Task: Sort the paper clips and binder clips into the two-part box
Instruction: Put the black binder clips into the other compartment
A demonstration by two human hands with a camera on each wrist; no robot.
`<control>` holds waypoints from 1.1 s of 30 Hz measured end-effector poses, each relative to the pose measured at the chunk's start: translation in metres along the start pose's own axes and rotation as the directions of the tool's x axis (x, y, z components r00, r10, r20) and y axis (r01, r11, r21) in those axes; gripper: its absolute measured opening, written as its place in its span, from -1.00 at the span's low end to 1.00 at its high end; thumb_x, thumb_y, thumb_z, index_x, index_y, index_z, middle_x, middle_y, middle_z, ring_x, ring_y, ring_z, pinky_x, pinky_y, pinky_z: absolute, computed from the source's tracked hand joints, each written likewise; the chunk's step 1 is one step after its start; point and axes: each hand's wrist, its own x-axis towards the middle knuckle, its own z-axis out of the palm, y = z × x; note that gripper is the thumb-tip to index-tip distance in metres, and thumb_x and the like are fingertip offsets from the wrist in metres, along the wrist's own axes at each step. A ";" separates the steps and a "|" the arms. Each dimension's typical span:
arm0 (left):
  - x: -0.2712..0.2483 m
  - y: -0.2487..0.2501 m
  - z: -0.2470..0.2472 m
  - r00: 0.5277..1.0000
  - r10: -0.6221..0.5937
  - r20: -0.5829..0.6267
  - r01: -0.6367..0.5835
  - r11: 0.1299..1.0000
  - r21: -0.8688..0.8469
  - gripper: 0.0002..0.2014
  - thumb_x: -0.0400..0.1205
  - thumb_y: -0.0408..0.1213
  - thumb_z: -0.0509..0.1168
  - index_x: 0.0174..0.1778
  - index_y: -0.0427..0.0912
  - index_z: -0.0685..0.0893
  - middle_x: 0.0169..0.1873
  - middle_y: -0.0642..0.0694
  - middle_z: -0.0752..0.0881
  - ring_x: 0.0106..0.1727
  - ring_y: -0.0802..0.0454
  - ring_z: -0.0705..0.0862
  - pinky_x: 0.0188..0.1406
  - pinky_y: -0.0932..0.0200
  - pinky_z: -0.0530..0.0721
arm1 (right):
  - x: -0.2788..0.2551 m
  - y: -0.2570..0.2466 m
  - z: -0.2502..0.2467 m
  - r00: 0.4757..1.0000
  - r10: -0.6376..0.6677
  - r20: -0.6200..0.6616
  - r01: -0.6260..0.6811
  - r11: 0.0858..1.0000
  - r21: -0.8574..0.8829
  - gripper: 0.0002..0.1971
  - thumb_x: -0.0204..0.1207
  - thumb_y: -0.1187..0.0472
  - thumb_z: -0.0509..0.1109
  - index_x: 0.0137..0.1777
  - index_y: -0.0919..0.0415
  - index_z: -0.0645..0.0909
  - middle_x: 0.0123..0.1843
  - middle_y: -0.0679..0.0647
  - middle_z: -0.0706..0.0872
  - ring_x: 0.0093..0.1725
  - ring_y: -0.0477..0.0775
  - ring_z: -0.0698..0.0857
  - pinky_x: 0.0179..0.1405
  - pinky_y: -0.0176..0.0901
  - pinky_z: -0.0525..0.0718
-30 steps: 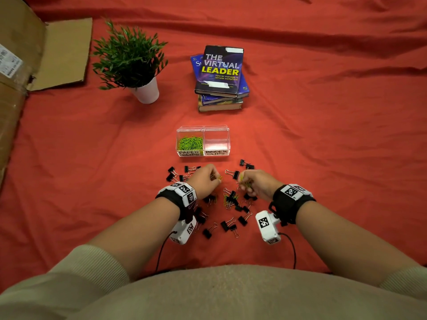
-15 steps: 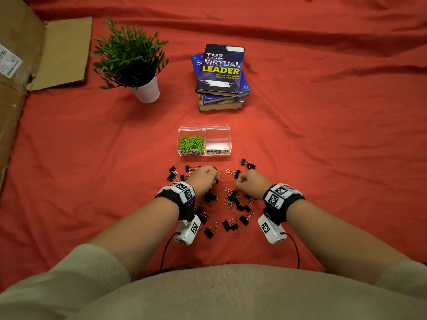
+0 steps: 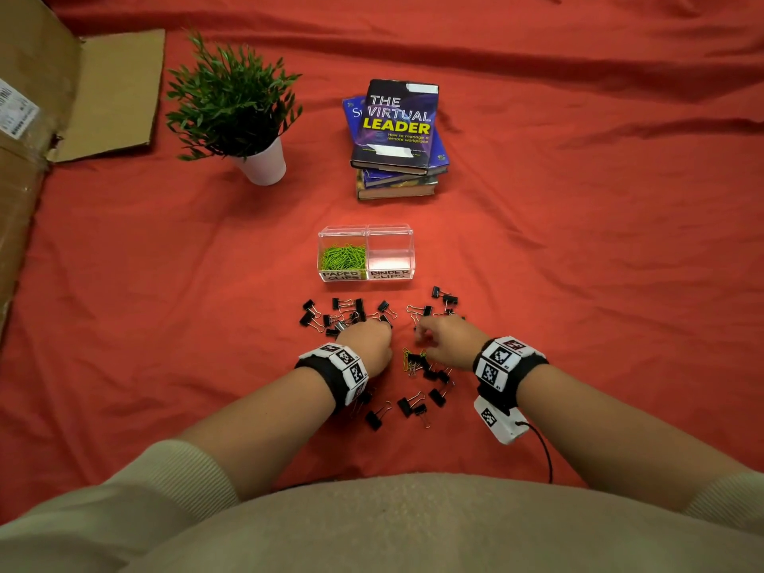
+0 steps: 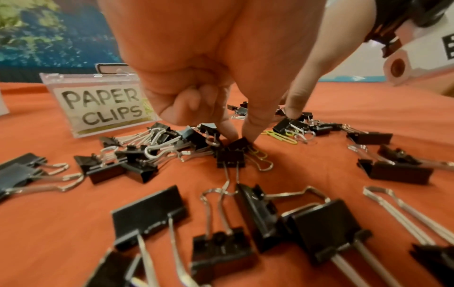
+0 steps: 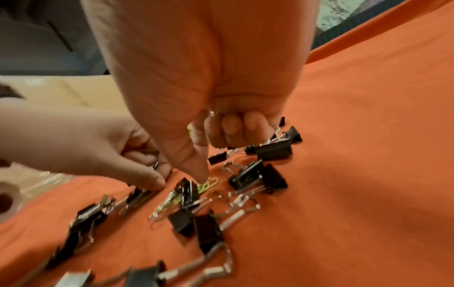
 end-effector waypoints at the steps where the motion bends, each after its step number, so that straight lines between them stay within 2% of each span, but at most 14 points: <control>1: 0.000 0.000 0.000 1.000 0.002 -0.003 -0.002 1.000 0.009 -0.80 0.61 -0.24 0.20 0.05 -0.28 0.57 0.10 -0.27 0.68 0.08 -0.28 0.69 -0.05 -0.06 0.67 | -0.002 0.001 0.001 0.999 -0.035 0.024 0.036 0.998 -0.042 -0.76 0.41 0.31 0.35 0.06 0.12 0.61 -0.11 -0.04 0.66 -0.12 -0.01 0.62 -0.17 -0.19 0.55; 4: -0.003 0.000 -0.001 1.000 -0.003 -0.020 0.004 0.999 0.054 -0.74 0.61 -0.14 0.23 0.04 -0.28 0.59 0.06 -0.24 0.69 0.06 -0.25 0.70 -0.07 -0.04 0.67 | -0.006 0.003 0.006 0.996 -0.084 0.034 0.089 0.982 -0.167 -0.73 0.45 0.23 0.34 0.15 0.04 0.60 0.06 0.00 0.73 0.02 0.06 0.68 -0.13 -0.15 0.58; 7: -0.005 0.000 -0.001 1.000 0.003 -0.021 -0.001 0.995 0.098 -0.69 0.61 -0.07 0.23 0.01 -0.29 0.62 0.02 -0.25 0.70 0.02 -0.25 0.71 -0.08 -0.02 0.68 | -0.007 0.004 0.010 0.997 -0.079 0.022 0.082 0.970 -0.230 -0.79 0.50 0.19 0.32 0.12 0.02 0.60 0.12 0.00 0.73 0.12 0.11 0.68 -0.02 -0.05 0.66; 15: -0.008 0.004 -0.001 1.000 0.008 0.016 -0.010 0.992 0.127 -0.79 0.61 -0.28 0.20 0.00 -0.35 0.63 0.02 -0.29 0.70 0.02 -0.29 0.70 -0.09 -0.05 0.66 | -0.008 0.002 0.017 0.997 -0.075 0.024 0.079 0.954 -0.291 -0.84 0.56 0.19 0.19 0.06 0.23 0.50 -0.03 0.18 0.70 -0.06 0.24 0.68 -0.12 0.07 0.66; 17: -0.008 0.004 0.000 1.000 0.010 0.021 -0.013 0.991 0.130 -0.79 0.61 -0.28 0.20 0.00 -0.34 0.63 0.02 -0.28 0.70 0.03 -0.27 0.70 -0.10 -0.04 0.65 | -0.009 0.000 0.014 0.997 -0.076 0.007 0.076 0.970 -0.229 -0.87 0.59 0.21 0.16 0.00 0.25 0.49 -0.08 0.20 0.70 -0.14 0.23 0.66 -0.16 0.05 0.62; 19: -0.008 0.003 0.001 1.000 0.010 0.013 -0.011 0.993 0.118 -0.79 0.61 -0.26 0.20 0.01 -0.33 0.63 0.02 -0.27 0.70 0.03 -0.26 0.70 -0.10 -0.04 0.65 | -0.009 0.000 0.009 0.999 -0.051 -0.018 0.050 0.996 -0.071 -0.88 0.61 0.22 0.15 -0.10 0.23 0.48 -0.17 0.20 0.68 -0.24 0.18 0.62 -0.23 0.01 0.56; 22: -0.009 0.003 0.003 1.000 0.005 -0.013 -0.004 0.996 0.089 -0.77 0.61 -0.23 0.19 0.01 -0.32 0.61 0.02 -0.26 0.69 0.03 -0.27 0.70 -0.10 -0.04 0.65 | -0.007 0.004 -0.001 0.997 0.066 -0.027 -0.060 0.982 0.179 -0.84 0.60 0.19 0.17 -0.15 0.20 0.52 -0.28 0.07 0.62 -0.35 0.03 0.55 -0.36 -0.13 0.51; 24: -0.010 0.004 0.003 1.000 0.005 -0.015 -0.004 0.996 0.084 -0.77 0.62 -0.25 0.18 0.05 -0.33 0.60 0.05 -0.28 0.68 0.05 -0.27 0.70 -0.08 -0.05 0.65 | -0.004 0.005 -0.006 0.989 0.147 0.000 -0.135 0.910 0.392 -0.80 0.59 0.23 0.15 -0.25 0.17 0.51 -0.32 0.06 0.62 -0.39 0.01 0.56 -0.45 -0.17 0.48; 27: -0.009 0.008 0.004 1.000 -0.001 -0.001 0.001 0.996 0.090 -0.78 0.63 -0.34 0.16 0.10 -0.37 0.59 0.10 -0.31 0.66 0.10 -0.30 0.69 -0.04 -0.07 0.65 | -0.007 0.003 -0.013 0.978 0.199 0.069 -0.185 0.656 0.732 -0.74 0.50 0.41 0.08 -0.35 0.17 0.47 -0.42 0.11 0.59 -0.51 0.04 0.55 -0.58 -0.22 0.37; 30: -0.010 0.010 0.006 1.000 -0.007 0.003 0.007 0.996 0.092 -0.78 0.63 -0.38 0.16 0.13 -0.37 0.58 0.13 -0.32 0.66 0.12 -0.31 0.68 -0.01 -0.09 0.65 | -0.012 0.000 -0.016 0.982 0.152 0.109 -0.169 0.472 0.865 -0.70 0.40 0.52 -0.04 -0.35 0.23 0.44 -0.43 0.17 0.54 -0.55 0.04 0.53 -0.67 -0.27 0.36; 33: -0.010 0.011 0.007 1.000 -0.016 0.005 0.015 0.997 0.080 -0.75 0.64 -0.35 0.16 0.18 -0.37 0.56 0.16 -0.32 0.64 0.17 -0.31 0.67 0.02 -0.08 0.64 | -0.013 -0.003 -0.012 0.981 0.110 0.158 -0.189 0.394 0.899 -0.72 0.39 0.48 -0.08 -0.34 0.24 0.42 -0.42 0.16 0.49 -0.53 0.04 0.48 -0.65 -0.25 0.34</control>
